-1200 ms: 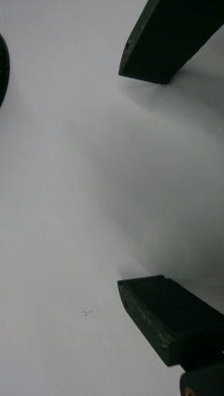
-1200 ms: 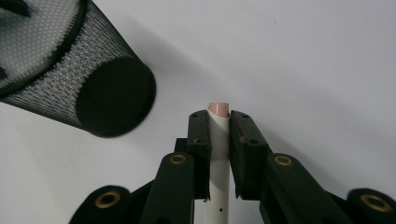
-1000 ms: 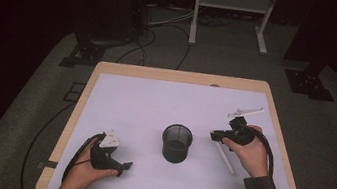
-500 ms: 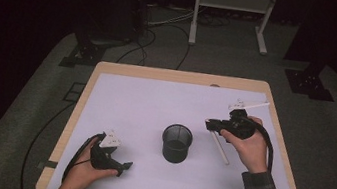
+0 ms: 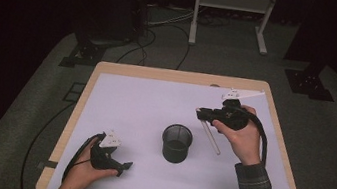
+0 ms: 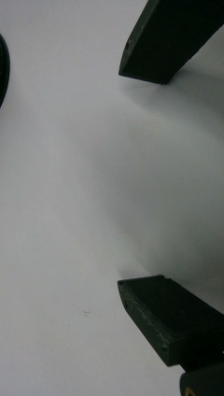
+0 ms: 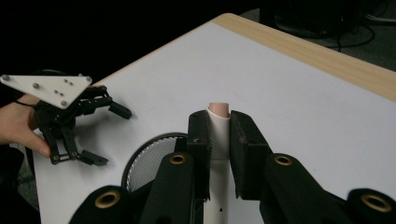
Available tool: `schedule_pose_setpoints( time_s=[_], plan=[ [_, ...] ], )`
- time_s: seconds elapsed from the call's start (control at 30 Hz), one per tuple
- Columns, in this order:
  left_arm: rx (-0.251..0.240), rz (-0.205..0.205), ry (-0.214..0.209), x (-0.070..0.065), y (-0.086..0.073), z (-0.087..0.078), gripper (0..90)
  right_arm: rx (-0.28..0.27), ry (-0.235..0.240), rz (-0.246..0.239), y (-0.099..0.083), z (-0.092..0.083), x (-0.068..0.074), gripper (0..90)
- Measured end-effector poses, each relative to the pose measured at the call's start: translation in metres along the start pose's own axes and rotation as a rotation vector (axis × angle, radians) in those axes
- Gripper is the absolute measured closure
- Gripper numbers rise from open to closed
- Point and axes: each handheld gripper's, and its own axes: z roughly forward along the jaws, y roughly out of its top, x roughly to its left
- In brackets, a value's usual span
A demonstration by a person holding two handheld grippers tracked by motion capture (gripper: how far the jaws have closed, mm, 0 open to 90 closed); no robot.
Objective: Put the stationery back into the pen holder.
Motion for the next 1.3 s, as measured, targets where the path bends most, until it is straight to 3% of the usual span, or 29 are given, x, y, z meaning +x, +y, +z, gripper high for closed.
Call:
schedule_pose_setpoints(
  time_s=[0.53,1.03,1.3],
  plan=[
    [-0.003,-0.002,-0.001,0.000,0.000,0.000,0.1,-0.043,0.039,-0.056,0.034,0.025,0.020,78.0],
    [0.000,-0.002,-0.002,0.000,0.000,0.000,0.1,-0.043,0.070,-0.080,0.045,0.057,0.027,77.9],
    [0.000,0.000,-0.001,0.000,0.000,0.000,0.1,-0.033,0.081,-0.086,0.043,0.070,0.028,77.8]
  ],
)
